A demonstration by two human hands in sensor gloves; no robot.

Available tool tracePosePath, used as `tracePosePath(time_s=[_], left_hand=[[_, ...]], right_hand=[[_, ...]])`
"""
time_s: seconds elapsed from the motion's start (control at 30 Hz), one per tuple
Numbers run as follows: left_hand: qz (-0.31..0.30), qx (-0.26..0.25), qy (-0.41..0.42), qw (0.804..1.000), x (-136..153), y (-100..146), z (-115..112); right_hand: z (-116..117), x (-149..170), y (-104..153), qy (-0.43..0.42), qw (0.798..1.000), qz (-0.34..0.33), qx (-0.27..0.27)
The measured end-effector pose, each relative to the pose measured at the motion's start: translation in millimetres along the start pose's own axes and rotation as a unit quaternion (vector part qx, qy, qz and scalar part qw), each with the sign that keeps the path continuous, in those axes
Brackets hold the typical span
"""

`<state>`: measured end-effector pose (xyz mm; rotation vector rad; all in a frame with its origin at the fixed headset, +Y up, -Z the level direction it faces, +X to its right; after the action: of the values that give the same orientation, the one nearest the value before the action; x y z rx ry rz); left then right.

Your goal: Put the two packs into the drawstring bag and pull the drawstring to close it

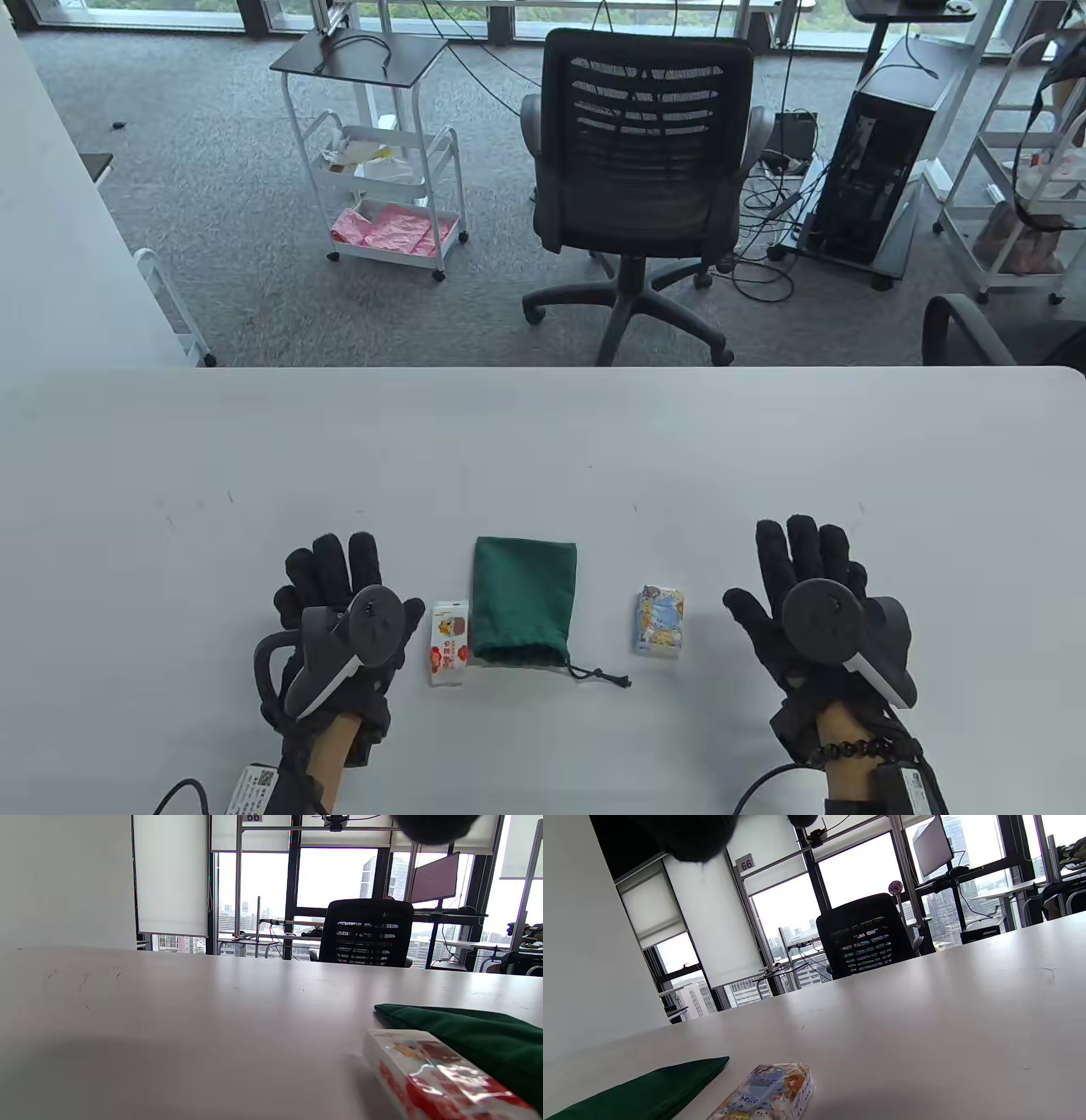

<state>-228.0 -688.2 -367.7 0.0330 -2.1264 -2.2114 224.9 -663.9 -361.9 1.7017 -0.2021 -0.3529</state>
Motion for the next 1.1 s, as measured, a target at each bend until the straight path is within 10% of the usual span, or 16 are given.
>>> tracePosePath(time_s=[0.63, 1.1], left_hand=[[-0.024, -0.017, 0.015, 0.999, -13, 2, 5], [-0.152, 0.054, -0.026, 0.987, -87, 8, -32]], right_hand=[[-1, 0, -1, -0.002, 1.0, -0.002, 0.008], [-3, -2, -1, -0.003, 1.0, -0.004, 0.015]])
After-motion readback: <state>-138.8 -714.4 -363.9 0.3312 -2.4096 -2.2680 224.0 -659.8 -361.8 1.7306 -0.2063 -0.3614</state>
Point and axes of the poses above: the tracker on the back of each hand, its own x axis roughly to the little-finger side, its own y axis roughly from the fingertips to the wrist, z = x × y, the point moved 5 cm from there along -y, roughly from the wrist to the fingertips, and after that the axes turned 1 degree about y, right-handed, at the moved point
